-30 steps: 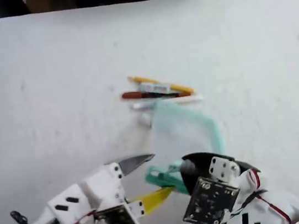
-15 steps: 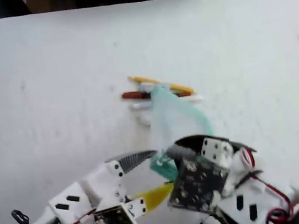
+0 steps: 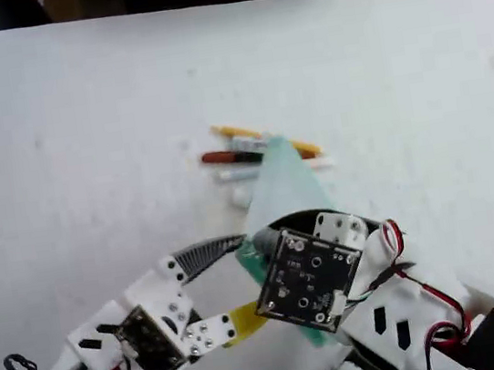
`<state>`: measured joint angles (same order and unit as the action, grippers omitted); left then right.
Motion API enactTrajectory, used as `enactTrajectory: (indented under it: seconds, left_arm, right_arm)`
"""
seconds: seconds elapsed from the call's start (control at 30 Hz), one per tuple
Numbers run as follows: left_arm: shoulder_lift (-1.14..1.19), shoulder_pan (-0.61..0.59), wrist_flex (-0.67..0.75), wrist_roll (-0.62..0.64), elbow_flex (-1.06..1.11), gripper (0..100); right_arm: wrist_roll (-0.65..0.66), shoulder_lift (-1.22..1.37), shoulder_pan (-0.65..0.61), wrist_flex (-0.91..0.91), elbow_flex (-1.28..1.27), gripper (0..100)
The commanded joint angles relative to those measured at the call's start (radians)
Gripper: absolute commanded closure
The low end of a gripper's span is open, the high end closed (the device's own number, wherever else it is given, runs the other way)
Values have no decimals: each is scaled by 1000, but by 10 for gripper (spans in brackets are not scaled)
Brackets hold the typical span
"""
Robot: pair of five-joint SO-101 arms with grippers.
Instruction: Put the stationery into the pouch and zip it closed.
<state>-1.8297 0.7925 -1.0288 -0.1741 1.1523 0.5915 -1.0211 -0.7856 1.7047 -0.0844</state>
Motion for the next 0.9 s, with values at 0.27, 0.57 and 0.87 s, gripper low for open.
enactTrajectory:
  seconds: [0.27,0.57,0.87]
  left_arm:
    - [7,-27,20,15,-71,753]
    - [7,-28,-103,21,-175,754]
    - [7,-35,-370,15,-390,752]
  right_arm:
    - [-11,48,-10,19,213,983]
    - [-51,257,-101,21,407,983]
    - [-86,325,-90,21,347,982]
